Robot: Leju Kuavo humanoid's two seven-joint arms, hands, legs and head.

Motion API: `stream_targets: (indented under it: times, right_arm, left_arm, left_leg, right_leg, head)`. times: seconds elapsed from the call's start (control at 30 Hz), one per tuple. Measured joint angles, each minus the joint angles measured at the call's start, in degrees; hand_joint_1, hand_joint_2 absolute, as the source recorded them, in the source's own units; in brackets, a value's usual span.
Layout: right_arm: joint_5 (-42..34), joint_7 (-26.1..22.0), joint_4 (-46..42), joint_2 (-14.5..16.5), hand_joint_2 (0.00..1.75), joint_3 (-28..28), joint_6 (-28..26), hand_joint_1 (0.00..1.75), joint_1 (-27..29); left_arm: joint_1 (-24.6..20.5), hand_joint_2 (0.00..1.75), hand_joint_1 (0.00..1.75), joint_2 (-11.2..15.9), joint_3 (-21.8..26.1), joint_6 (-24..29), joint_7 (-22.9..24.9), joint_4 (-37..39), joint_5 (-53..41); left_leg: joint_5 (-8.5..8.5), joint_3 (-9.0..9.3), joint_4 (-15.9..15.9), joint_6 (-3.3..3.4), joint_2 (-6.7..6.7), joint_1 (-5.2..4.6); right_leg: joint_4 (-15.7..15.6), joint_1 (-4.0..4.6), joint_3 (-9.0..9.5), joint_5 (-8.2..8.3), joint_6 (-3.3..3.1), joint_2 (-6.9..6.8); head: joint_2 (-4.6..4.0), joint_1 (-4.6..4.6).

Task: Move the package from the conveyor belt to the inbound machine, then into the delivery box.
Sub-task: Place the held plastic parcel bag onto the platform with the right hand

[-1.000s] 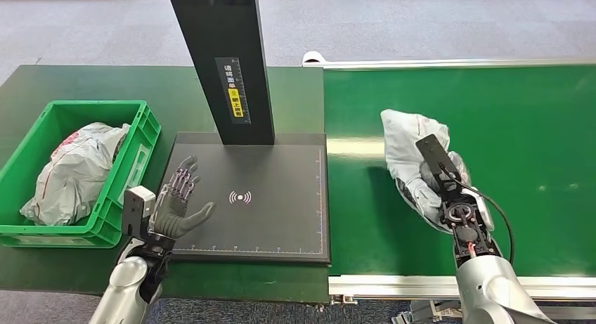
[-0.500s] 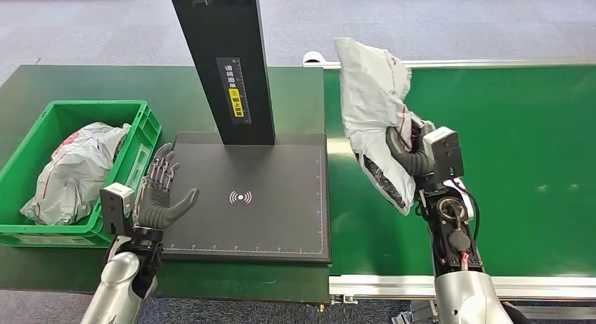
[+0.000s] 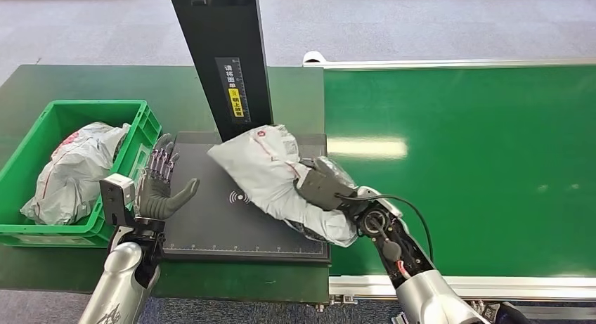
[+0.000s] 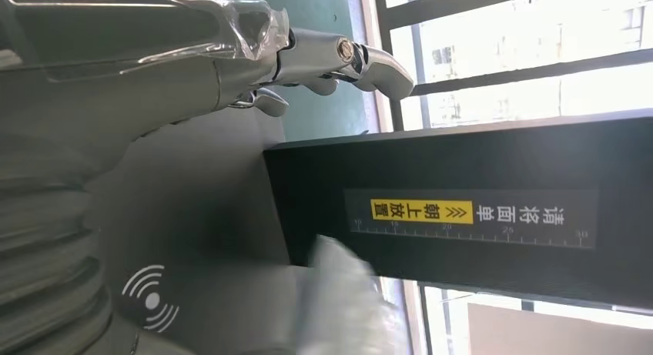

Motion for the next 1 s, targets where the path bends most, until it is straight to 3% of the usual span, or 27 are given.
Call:
stream_targets:
  times: [0.1,0.27,0.6,0.73,0.87,1.0]
  right_arm:
    - [1.8,1.1,2.4,0.3,1.75,3.4,-1.2,1.75,-1.0]
    - [11.3,6.6,7.1,1.1,1.75,10.0,-7.3,1.75,-3.1]
    - [16.3,7.8,12.4,2.3,1.75,17.1,-11.6,1.70,-5.5]
    - [20.8,8.1,13.6,3.0,1.75,19.7,-18.9,0.03,-5.2]
    - [22.5,7.3,14.3,3.7,1.75,20.9,-25.9,0.00,-4.4]
    - [18.7,2.4,14.5,3.7,1.75,19.7,-27.7,0.00,-3.6]
  left_arm:
    - [-0.2,1.75,0.00,0.0,0.0,0.0,0.0,0.4,0.0]
    - [-0.3,1.75,0.00,0.0,0.0,0.1,0.7,0.4,0.0]
    - [-0.6,1.75,0.00,-0.1,-0.9,0.1,1.0,0.9,-0.1]
    - [-1.0,1.75,0.00,-0.1,-1.5,0.1,0.8,1.8,-0.1]
    - [-1.1,1.75,0.00,-0.1,-2.1,0.0,0.0,2.6,-0.1]
    - [-1.2,1.75,0.00,-0.1,-2.7,0.0,-0.5,3.3,0.3]
  left_leg:
    - [0.00,-0.01,0.0,0.00,-0.01,-0.02]
    - [-0.01,-0.01,0.0,0.00,0.00,-0.04]
    - [-0.01,0.07,0.0,0.00,0.09,-0.02]
    - [-0.01,0.09,0.0,0.00,0.12,-0.02]
    - [-0.01,0.08,0.0,0.00,0.12,-0.02]
    - [-0.01,0.08,0.0,0.00,0.11,-0.02]
  right_leg:
    - [0.0,-0.02,0.01,0.00,0.00,0.00]
    - [0.0,-0.04,-0.01,0.00,0.00,0.00]
    - [0.0,-0.02,0.02,0.00,0.00,0.03]
    - [0.0,-0.02,0.02,0.00,0.00,0.04]
    - [0.0,-0.02,0.02,0.00,0.00,0.05]
    - [0.0,-0.02,0.02,0.00,0.00,0.05]
  head:
    - [0.01,0.01]
    - [0.01,0.00]
    - [0.00,0.00]
    - [0.01,0.01]
    - [0.01,-0.01]
    - [0.01,0.01]
